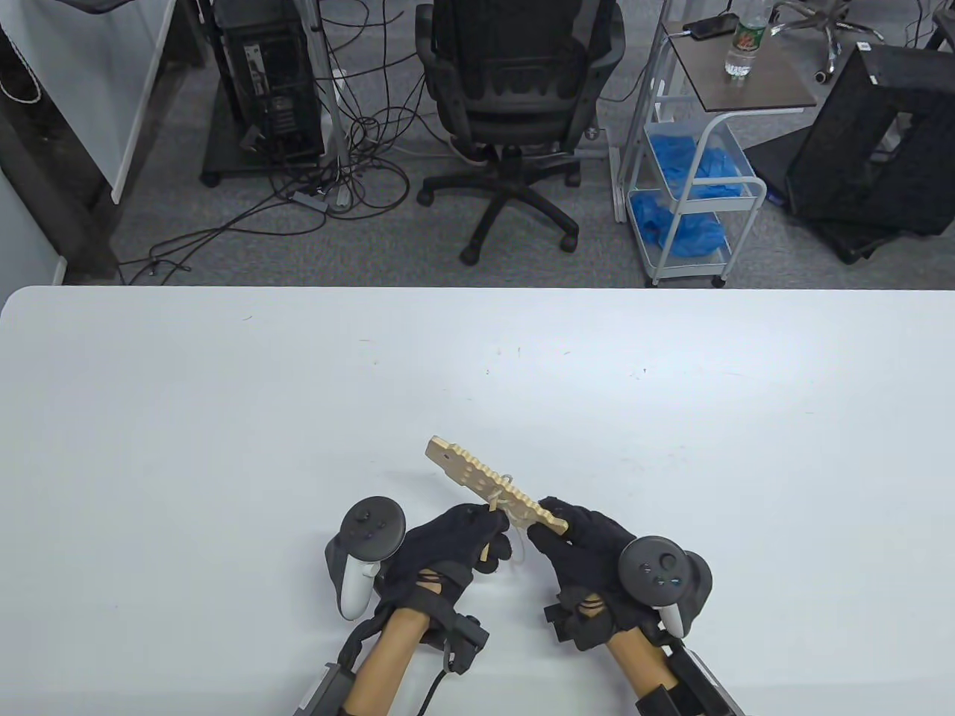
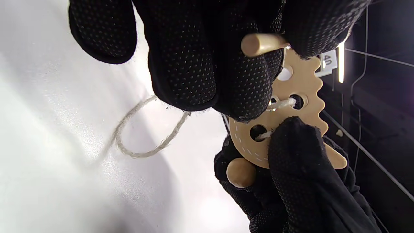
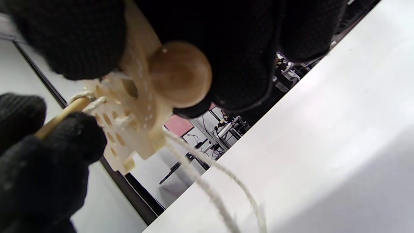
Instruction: Remove rope from all holes on crocodile lacing toy
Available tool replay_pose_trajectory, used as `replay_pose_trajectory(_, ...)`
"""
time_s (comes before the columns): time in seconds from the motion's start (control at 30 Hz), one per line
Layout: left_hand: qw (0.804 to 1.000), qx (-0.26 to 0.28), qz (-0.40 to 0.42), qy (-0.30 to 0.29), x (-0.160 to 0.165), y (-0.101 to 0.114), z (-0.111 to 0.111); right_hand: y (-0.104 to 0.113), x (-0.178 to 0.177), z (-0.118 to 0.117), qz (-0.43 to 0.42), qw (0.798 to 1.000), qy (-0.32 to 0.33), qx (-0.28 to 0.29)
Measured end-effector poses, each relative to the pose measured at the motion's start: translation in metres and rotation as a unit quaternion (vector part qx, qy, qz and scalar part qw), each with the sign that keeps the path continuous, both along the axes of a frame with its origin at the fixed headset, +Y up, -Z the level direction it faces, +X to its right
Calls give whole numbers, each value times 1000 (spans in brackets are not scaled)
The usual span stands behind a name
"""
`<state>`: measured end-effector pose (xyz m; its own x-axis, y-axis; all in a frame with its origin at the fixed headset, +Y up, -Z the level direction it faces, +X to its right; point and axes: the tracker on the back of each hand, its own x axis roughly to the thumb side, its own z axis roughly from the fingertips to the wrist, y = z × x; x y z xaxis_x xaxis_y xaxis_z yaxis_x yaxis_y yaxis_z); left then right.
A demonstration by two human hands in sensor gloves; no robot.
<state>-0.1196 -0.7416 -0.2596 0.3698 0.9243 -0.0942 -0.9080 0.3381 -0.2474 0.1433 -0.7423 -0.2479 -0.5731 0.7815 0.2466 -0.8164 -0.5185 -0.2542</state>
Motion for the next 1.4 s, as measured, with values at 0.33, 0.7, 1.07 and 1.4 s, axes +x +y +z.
replay_pose_trajectory(0.33,999,3,41,0,-10,-5,-8,-9,26,-11,-112,992,-22,-59)
replay_pose_trajectory(0.7,998,7,52,41,-27,-6,-11,-26,46,-15,-219,966,-74,-117)
replay_pose_trajectory(1.07,995,7,96,38,-31,-13,-16,-34,69,-19,-244,950,-126,-150)
replay_pose_trajectory(1.4,997,8,67,22,-28,-12,-17,-33,78,-18,-263,942,-143,-155)
